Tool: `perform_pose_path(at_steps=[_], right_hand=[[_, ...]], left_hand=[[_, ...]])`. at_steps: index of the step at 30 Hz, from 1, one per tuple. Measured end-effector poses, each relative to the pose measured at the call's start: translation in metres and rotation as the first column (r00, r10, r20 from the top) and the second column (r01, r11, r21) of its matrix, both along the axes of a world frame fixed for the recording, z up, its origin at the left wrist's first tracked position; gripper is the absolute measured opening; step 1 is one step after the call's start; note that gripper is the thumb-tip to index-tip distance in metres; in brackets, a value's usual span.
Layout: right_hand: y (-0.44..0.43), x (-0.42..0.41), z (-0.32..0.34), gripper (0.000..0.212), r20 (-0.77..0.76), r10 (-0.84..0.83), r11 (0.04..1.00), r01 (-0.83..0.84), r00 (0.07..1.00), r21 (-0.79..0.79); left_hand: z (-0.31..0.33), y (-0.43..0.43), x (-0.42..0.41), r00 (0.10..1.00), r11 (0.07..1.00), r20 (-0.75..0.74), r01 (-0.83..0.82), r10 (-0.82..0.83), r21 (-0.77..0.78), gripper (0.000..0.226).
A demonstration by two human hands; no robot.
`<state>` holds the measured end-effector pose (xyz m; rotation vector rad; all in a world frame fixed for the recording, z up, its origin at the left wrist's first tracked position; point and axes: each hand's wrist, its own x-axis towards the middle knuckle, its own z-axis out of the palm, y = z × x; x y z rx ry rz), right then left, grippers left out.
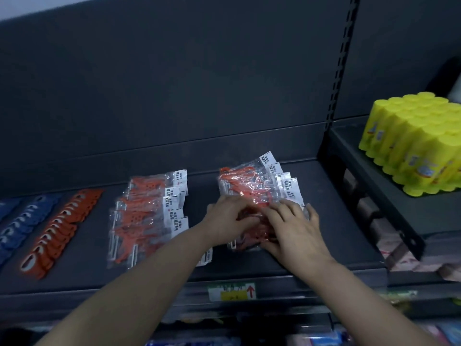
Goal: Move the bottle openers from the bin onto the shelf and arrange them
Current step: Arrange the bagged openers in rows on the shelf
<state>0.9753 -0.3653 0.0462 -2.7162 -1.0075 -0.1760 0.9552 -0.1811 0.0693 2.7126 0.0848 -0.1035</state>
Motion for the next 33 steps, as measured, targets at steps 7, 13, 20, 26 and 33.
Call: perform_pose_path(at_steps=[7,13,20,26,33], right_hand=[[-0.003,-0.005,0.002,0.084,-0.119,-0.015,0.996,0.004,0.993,-0.094],[-0.006,-0.002,0.005,0.082,-0.128,-0.019,0.991,0.002,0.992,-0.135],[-0.001,0.003,0.008,0.084,-0.193,0.021,0.982,-0.056,0.981,-0.180],[-0.007,-0.002,0.000,0.087,-0.215,0.021,0.967,-0.075,0.976,-0.243],[-0.002,0.015,0.009,0.083,-0.240,0.033,0.957,-0.101,0.970,-0.274]], left_hand=[[0.004,0.005,0.026,0.998,0.977,-0.014,0.059,-0.064,-0.207,0.019],[0.011,0.004,0.053,0.994,0.954,0.099,0.014,-0.045,0.298,0.036],[0.007,0.017,0.054,0.986,0.952,0.160,-0.082,0.035,0.295,0.028],[0.013,0.024,0.026,0.983,0.976,0.025,0.179,-0.183,0.123,0.024],[0.019,0.020,-0.004,0.993,0.994,0.055,0.101,-0.104,0.049,0.028]])
